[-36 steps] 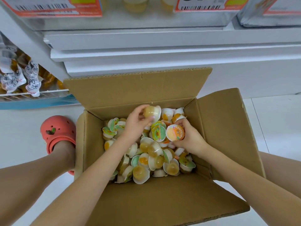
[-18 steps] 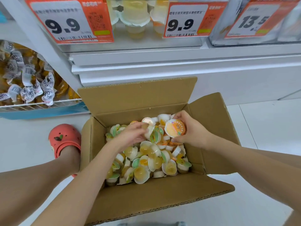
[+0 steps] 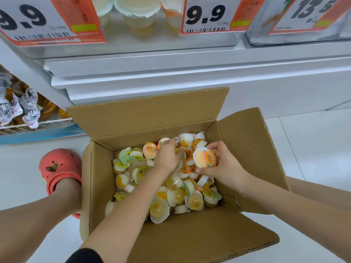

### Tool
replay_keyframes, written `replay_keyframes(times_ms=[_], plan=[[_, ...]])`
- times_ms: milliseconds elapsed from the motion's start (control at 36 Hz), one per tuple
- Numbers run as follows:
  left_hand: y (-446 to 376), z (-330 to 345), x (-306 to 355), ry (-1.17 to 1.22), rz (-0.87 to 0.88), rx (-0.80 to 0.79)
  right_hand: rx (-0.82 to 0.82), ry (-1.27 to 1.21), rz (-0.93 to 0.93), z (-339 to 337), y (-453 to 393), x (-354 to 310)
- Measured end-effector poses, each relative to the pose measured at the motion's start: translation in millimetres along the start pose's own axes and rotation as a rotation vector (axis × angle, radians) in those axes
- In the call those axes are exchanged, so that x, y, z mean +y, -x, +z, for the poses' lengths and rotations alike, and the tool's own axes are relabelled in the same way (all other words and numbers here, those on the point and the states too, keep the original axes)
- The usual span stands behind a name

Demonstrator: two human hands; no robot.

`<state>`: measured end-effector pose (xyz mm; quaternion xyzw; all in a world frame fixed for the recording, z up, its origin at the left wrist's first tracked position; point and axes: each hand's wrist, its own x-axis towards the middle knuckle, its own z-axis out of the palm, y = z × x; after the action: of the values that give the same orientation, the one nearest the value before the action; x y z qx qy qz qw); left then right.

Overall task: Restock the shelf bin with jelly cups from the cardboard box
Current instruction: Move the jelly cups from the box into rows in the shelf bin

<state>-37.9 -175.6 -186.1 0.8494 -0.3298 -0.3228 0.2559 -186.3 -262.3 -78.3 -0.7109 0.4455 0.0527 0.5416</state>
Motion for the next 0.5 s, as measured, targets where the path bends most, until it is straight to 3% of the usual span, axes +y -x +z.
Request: replay_keyframes(times_ms=[167,278,500], plan=[[-37.1,32.0,24.3,0.080,-0.319,-0.064,0.022,-0.075,0.047,3.9,-5.1,7.2],[-56.6,32.6,21.0,0.302,-0.506,-0.078,0.005,-0.120,0.081,2.3,-3.3,10.4],[-35.5,20.3,23.7,0.420,-0.347,-0.004,0.046,-0.094,0.058,-9.8,6.6,3.8]])
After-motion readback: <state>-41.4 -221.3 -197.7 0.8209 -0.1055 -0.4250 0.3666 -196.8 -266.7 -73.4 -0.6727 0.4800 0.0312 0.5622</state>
